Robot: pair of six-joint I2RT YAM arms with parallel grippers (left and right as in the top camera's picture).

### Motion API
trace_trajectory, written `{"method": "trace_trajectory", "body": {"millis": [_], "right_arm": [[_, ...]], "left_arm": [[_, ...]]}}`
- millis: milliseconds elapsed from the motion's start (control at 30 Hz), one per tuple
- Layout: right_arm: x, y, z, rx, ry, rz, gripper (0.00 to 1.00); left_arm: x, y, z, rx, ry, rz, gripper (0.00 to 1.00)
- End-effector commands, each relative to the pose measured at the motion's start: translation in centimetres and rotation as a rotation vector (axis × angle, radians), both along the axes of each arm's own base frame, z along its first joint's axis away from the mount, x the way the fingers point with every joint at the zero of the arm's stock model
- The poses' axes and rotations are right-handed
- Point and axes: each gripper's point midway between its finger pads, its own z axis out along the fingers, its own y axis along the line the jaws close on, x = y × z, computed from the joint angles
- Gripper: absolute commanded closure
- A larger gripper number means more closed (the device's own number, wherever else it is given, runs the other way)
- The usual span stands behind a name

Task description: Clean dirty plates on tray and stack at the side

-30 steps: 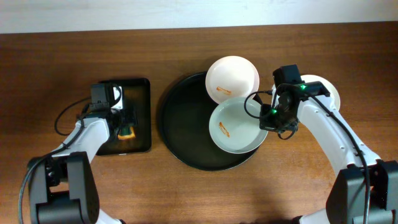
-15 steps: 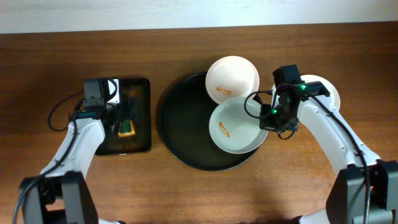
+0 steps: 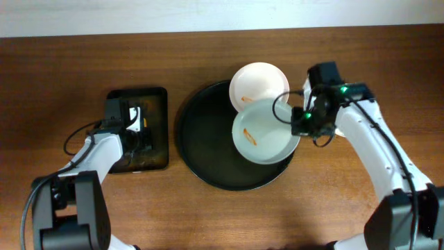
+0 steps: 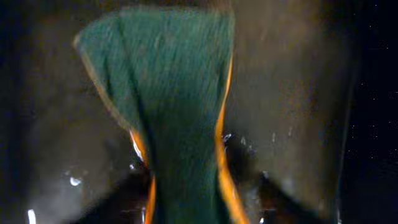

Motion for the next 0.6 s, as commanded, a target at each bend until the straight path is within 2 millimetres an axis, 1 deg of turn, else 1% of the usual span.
{"method": "trace_trajectory", "body": {"millis": [0, 67, 100, 133, 167, 200, 267, 333, 367, 433, 467, 500, 567], "right_arm": [[1.2, 0.3, 4.6, 0.002, -0.126, 0.031, 0.96], [0.3, 0.0, 3.3, -0.018, -0.081, 0.028, 0.96], [-0.3, -0.3, 2.2, -0.053, -0.058, 0.032, 0.96], [-0.6, -0.4, 1.5, -0.077, -0.048, 0.036, 0.96], [-0.8, -0.2, 0.8, -0.096, -0.046, 0.05, 0.96], [-0.6, 0.2, 0.4, -0.107, -0.056, 0.063, 0.96], [-0.1, 0.9, -0.2, -0.13, -0.092, 0.086, 0.96], [0.1, 1.6, -0.5, -0.159, -0.115, 0.11, 0.96], [0.3, 1.4, -0.6, -0.198, -0.129, 0.113, 0.96], [0.8, 0.6, -0.5, -0.288, -0.162, 0.105, 0.96], [1.3, -0.1, -0.2, -0.357, -0.193, 0.095, 0.96], [1.6, -0.2, 0.3, -0.407, -0.222, 0.092, 0.96], [1.7, 0.5, 0.8, -0.478, -0.261, 0.121, 0.96]], "left_arm": [[0.8, 0.1, 3.6, 0.006, -0.079, 0.005, 0.01], [0.5, 0.1, 2.9, 0.005, -0.061, 0.005, 0.01], [0.4, 0.1, 1.9, 0.004, -0.047, 0.005, 0.01], [0.5, 0.2, 1.0, 0.008, -0.039, 0.006, 0.01], [0.9, 0.7, 0.1, 0.033, -0.045, 0.016, 0.01], [1.6, 1.2, -0.2, 0.058, -0.066, 0.026, 0.01], [2.9, 1.3, -0.1, 0.056, -0.115, 0.043, 0.01], [3.2, 1.1, 0.0, 0.045, -0.125, 0.049, 0.65], [3.1, 1.1, -0.1, 0.046, -0.124, 0.049, 0.8], [3.1, 1.1, -0.1, 0.045, -0.122, 0.049, 1.0], [3.0, 1.1, -0.2, 0.045, -0.119, 0.049, 1.0], [3.1, 1.1, 0.0, 0.045, -0.125, 0.049, 1.0], [3.0, 1.0, 1.1, 0.046, -0.138, 0.049, 1.0]]}}
